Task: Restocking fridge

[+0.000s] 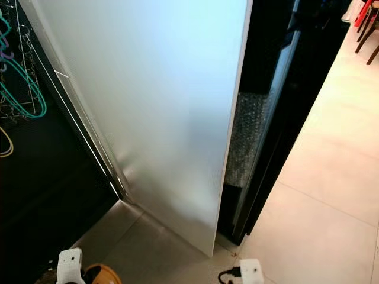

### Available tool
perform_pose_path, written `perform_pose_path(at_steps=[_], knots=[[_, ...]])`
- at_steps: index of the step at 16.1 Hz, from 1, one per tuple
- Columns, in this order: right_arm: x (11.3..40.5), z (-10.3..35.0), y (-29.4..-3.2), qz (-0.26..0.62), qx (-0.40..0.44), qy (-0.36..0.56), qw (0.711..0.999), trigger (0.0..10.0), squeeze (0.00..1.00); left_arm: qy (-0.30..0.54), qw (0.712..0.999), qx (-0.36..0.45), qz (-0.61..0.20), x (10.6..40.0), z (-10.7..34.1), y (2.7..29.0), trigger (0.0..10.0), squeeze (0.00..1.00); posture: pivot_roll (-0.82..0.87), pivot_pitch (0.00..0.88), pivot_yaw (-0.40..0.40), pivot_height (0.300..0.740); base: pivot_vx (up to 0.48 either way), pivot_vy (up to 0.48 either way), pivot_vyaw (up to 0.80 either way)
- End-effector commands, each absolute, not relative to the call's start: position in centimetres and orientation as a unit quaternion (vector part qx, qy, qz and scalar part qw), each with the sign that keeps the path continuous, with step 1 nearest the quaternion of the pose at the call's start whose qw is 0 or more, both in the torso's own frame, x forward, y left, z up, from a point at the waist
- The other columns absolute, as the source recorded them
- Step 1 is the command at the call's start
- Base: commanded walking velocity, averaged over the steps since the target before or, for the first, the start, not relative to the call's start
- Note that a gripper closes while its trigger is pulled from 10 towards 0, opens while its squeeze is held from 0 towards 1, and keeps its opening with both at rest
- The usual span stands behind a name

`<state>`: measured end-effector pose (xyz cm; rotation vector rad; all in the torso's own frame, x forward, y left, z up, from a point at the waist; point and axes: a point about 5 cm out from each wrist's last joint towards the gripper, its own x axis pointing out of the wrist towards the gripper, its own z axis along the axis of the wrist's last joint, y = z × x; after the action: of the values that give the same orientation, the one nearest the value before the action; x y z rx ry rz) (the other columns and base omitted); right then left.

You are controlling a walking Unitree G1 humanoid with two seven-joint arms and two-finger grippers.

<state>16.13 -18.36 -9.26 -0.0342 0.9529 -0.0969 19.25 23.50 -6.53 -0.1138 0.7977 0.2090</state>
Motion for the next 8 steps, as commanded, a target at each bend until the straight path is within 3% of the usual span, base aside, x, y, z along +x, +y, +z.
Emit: perform_pose_path(at_steps=[1, 4, 8], knots=[[16.0, -9.2, -18.4, -0.083, 0.005, 0.442, 0.893, 10.0, 0.00, 0.392, 0.912, -0.053, 0.107, 19.1, -6.6, 23.7, 10.0, 0.00, 0.02, 0.055, 0.032, 0.740, 0.000, 0.000, 0.00], [15.9, -8.9, -18.8, -0.165, 0.035, 0.405, 0.899, 10.0, 0.00, 0.395, 0.910, -0.059, 0.112, 18.9, -6.8, 23.6, 10.0, 0.00, 0.01, 0.063, 0.029, 0.740, 0.000, 0.000, 0.00], [15.6, -9.2, -19.0, -0.163, 0.034, 0.430, 0.887, 10.0, 0.00, 0.413, 0.901, -0.063, 0.119, 17.9, -7.5, 23.3, 10.0, 0.00, 0.02, 0.073, 0.019, 0.740, 0.000, 0.000, 0.00]])
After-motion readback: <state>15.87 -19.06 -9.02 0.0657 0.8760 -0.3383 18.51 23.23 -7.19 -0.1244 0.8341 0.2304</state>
